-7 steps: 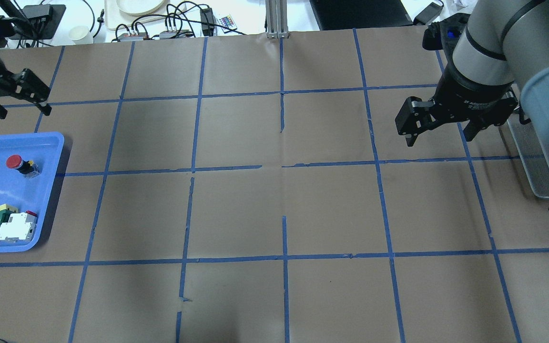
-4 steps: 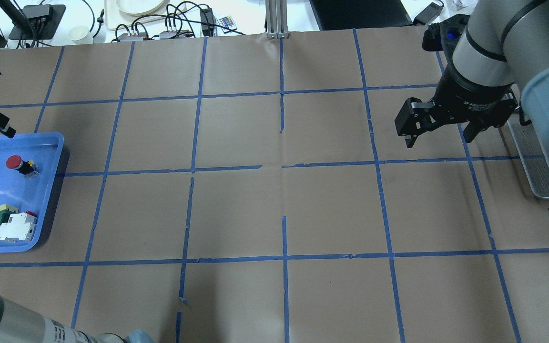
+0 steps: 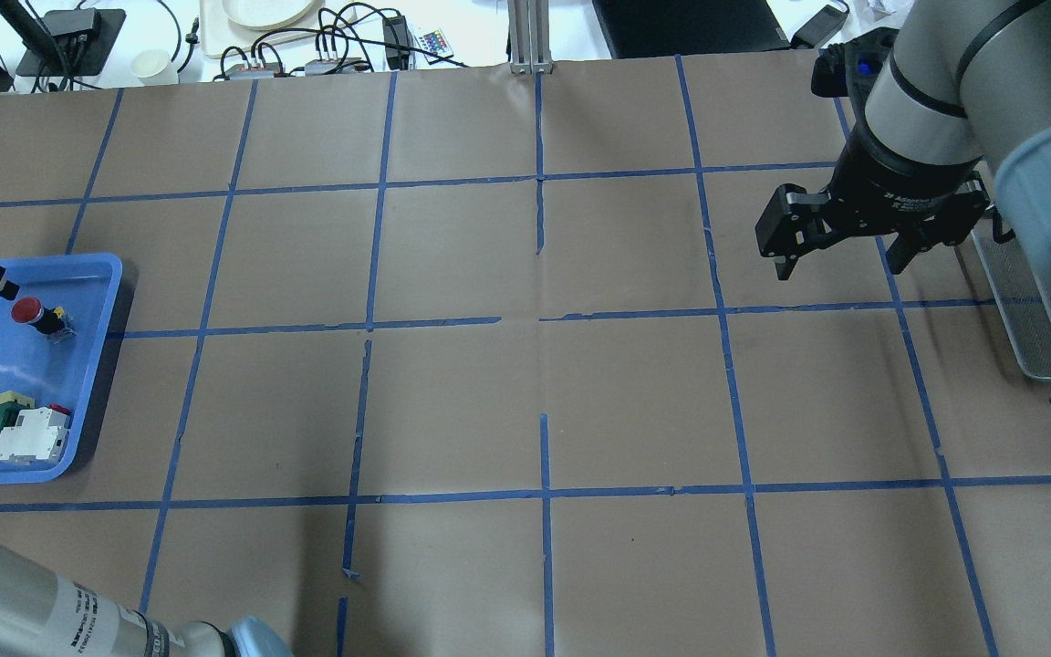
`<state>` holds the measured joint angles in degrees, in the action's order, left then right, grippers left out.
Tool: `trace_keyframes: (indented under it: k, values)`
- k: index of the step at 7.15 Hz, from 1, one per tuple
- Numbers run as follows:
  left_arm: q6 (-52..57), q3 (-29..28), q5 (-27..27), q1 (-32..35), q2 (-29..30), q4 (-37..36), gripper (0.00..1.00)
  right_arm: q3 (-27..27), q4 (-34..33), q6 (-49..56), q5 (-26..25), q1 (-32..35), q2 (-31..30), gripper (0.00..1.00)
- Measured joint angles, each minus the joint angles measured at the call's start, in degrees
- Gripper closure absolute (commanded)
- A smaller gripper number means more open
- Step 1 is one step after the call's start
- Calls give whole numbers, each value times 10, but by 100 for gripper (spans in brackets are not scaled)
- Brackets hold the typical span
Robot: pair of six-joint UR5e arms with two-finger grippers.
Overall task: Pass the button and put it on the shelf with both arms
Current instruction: 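Lower the left gripper into the tray and grasp the red-capped button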
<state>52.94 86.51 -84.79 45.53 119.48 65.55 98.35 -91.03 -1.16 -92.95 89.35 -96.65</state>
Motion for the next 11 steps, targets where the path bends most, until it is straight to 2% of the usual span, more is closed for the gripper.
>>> trace_keyframes:
  k: [2, 5, 8, 9, 10, 11]
  values:
    - [-22, 5, 4, 4, -8, 27, 0, 0, 0, -16, 1, 0, 1, 0]
    - [-60, 23, 4, 5, 1, 21, 2, 0, -1, -22, -3, -1, 1, 0]
    - [-85, 49, 3, 7, 1, -17, 16, 1, -1, -22, -6, -1, 1, 0]
    - [-87, 52, 2, 7, 0, -20, 25, 1, -1, -22, -6, -1, 1, 0]
    - [-87, 53, 2, 8, -1, -20, 52, 1, -1, -22, -7, -1, 1, 0]
    - [-87, 54, -1, 8, -2, -20, 72, 1, -1, -22, -7, -1, 1, 0]
